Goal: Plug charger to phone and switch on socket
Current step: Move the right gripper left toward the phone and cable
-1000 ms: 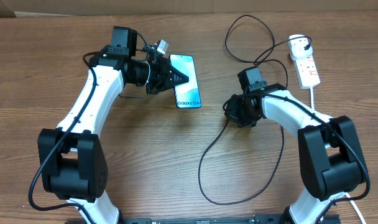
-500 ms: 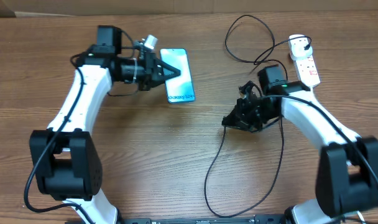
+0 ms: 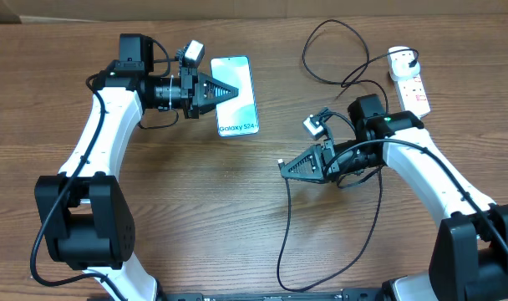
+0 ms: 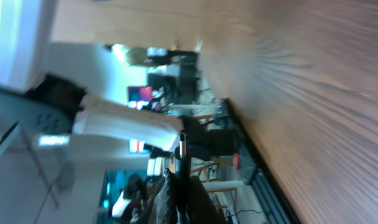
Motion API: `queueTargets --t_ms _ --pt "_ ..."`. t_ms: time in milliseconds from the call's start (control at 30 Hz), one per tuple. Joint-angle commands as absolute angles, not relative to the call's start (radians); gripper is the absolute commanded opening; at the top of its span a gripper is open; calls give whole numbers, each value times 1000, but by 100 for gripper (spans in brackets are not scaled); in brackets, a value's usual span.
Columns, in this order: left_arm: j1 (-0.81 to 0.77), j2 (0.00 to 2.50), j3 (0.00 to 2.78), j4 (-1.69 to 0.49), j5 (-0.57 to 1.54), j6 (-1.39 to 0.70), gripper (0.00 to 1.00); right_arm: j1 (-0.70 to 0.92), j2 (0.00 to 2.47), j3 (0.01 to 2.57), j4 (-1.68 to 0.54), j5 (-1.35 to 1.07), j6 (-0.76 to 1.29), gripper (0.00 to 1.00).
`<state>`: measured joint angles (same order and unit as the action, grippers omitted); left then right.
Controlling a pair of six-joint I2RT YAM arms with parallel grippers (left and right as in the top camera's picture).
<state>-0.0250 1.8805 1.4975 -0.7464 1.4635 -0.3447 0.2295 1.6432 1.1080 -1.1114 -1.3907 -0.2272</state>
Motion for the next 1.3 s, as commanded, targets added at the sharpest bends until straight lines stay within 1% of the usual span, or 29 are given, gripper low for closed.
queueTargets --t_ms 0,200,300,633,833,1000,1167,1267 --pt "-28 1877 1505 -743 1546 -313 4 272 1625 1108 -1110 -1523 -324 4" --pt "-43 1877 1505 -743 1581 -310 4 321 1625 1108 -1083 -1533 -323 4" --pt "-62 1877 1505 -743 1579 -309 4 321 1625 1108 -1065 -1570 -323 4" --pt "-93 1877 1505 -728 1534 -311 4 319 1625 1108 -992 -1569 -297 4" --pt "-93 1877 1505 -728 1533 -311 4 319 1625 1108 -797 -1569 -74 4" --pt "-93 1877 1505 -726 1444 -364 4 319 1625 1108 -654 -1562 68 4" --pt "-93 1877 1505 -677 1431 -420 4 319 1625 1108 -579 -1447 226 4" --pt "-93 1877 1505 -620 1433 -473 4 319 1625 1108 -537 -1432 267 4"
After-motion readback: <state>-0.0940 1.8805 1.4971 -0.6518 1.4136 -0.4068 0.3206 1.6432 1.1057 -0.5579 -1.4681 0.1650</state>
